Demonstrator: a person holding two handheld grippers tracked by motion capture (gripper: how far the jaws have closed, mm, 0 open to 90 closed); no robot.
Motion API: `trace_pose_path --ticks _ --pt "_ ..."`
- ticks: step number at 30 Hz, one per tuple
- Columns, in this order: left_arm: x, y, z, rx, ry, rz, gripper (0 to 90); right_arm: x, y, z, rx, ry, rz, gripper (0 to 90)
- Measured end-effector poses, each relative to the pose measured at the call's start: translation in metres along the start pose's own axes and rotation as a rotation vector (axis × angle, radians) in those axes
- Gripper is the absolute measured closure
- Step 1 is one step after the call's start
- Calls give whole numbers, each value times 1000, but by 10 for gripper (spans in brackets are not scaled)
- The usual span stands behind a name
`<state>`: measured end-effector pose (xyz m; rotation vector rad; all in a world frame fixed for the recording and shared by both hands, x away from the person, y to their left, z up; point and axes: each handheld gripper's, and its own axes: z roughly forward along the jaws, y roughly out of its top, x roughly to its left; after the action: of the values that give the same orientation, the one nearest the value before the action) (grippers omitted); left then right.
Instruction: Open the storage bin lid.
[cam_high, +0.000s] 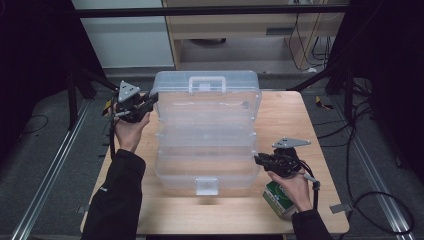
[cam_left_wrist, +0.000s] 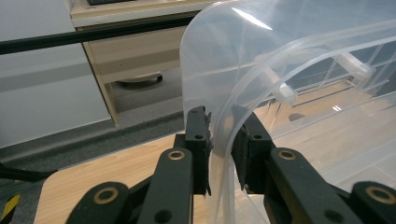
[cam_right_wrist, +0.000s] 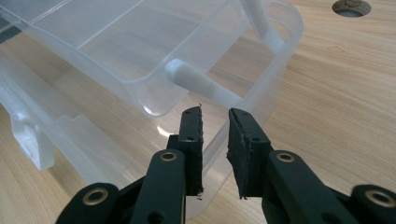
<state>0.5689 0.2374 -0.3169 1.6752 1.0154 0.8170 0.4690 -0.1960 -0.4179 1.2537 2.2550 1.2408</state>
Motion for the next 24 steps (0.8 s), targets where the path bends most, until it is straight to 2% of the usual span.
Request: trace_pose_path --ticks 4,7,9,24 --pt "2 2 5 2 -3 -10 769 0 0 1 0 2 0 745" --pt "4 6 9 19 -1 -4 768 0 0 1 2 2 3 745" --pt "5 6 12 12 0 4 769 0 0 1 2 1 3 745" --pt "13 15 35 57 5 -2 770 1 1 1 10 -5 -3 746"
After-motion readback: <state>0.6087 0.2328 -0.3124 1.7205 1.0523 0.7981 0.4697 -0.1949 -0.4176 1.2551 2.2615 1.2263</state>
